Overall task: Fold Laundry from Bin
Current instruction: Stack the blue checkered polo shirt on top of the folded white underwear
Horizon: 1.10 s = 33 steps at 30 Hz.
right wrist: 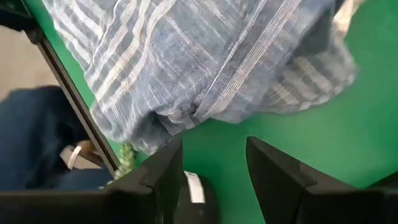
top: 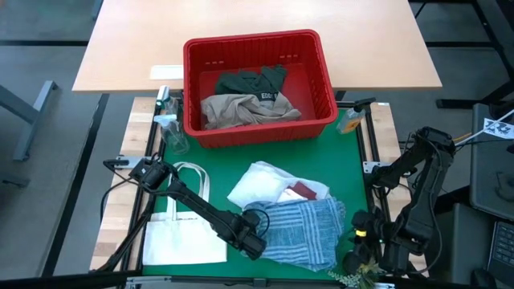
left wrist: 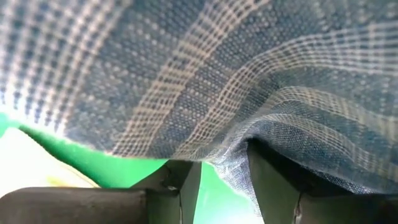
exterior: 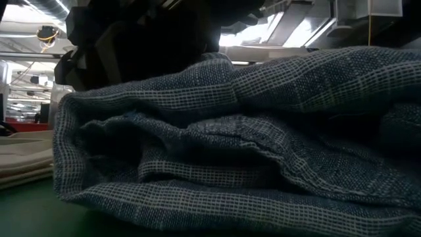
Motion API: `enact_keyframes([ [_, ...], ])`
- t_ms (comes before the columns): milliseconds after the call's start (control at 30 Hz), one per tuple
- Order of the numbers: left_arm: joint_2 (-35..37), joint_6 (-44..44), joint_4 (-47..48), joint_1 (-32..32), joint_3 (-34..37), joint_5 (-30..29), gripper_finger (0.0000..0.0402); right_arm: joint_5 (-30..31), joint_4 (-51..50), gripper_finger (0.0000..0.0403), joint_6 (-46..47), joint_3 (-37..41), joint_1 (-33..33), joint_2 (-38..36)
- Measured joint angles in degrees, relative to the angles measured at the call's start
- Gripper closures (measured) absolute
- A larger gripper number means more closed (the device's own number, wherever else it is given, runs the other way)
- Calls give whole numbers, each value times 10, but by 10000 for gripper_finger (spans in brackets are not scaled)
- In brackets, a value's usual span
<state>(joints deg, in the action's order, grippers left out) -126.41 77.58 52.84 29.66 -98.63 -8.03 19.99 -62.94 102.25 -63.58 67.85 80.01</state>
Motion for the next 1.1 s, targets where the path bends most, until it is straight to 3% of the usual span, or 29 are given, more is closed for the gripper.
enact_keyframes([
  [333,0,0,0,1,0,0,278,-23,164,226,71,123,-1,0],
  [700,0,0,0,1,0,-4,278,-4,318,226,78,191,-24,0],
  [800,0,0,-1,1,0,-4,278,-28,334,226,52,192,-32,0],
  [967,0,0,-2,1,0,-5,278,-117,331,226,38,190,-47,-16],
  [1100,0,0,-3,1,0,-5,278,-126,329,226,37,190,-49,-44],
])
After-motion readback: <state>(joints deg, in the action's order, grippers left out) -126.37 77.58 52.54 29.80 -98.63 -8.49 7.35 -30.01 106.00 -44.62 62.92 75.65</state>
